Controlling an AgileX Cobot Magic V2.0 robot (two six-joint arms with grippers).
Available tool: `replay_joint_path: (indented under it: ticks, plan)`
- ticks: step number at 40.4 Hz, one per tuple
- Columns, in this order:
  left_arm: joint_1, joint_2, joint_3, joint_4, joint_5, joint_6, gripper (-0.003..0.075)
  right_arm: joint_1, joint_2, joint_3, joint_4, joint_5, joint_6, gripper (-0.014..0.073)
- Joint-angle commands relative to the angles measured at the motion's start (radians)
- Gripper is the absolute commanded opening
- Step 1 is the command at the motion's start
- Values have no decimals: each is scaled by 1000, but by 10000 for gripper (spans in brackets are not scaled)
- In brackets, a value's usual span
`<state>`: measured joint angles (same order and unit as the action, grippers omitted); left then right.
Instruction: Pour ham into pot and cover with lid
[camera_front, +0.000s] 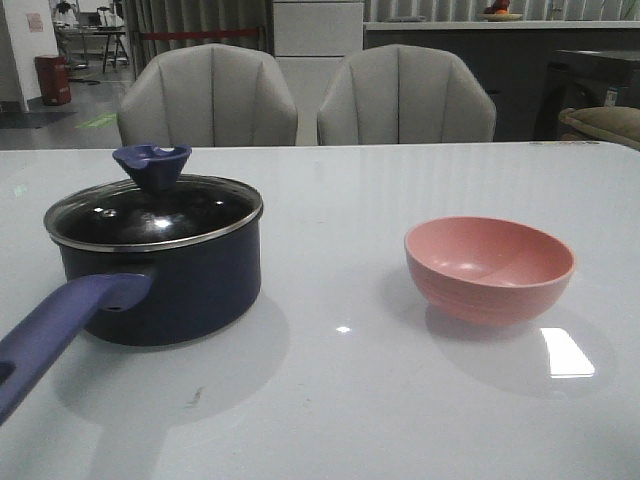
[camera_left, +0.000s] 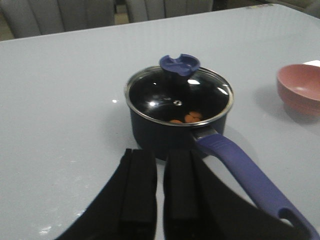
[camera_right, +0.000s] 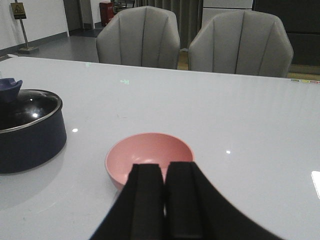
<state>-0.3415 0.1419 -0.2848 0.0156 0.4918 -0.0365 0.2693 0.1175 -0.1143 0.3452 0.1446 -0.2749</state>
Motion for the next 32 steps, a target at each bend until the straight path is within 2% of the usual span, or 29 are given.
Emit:
replay_joint_path:
  ticks: [1,8,16,32]
  plan:
    - [85,-20,46,4,-179,0,133,3,11,-28,5,-74,-8,157]
    - [239,-106,187,3,-409,0,133,3,11,-28,5,-74,-8,157]
    - [266,-165,313,5,-585,0,133,3,11,-28,5,-74,-8,157]
    - [266,-165,310,5,-567,0,133,3,11,-28,5,-73,-8,157]
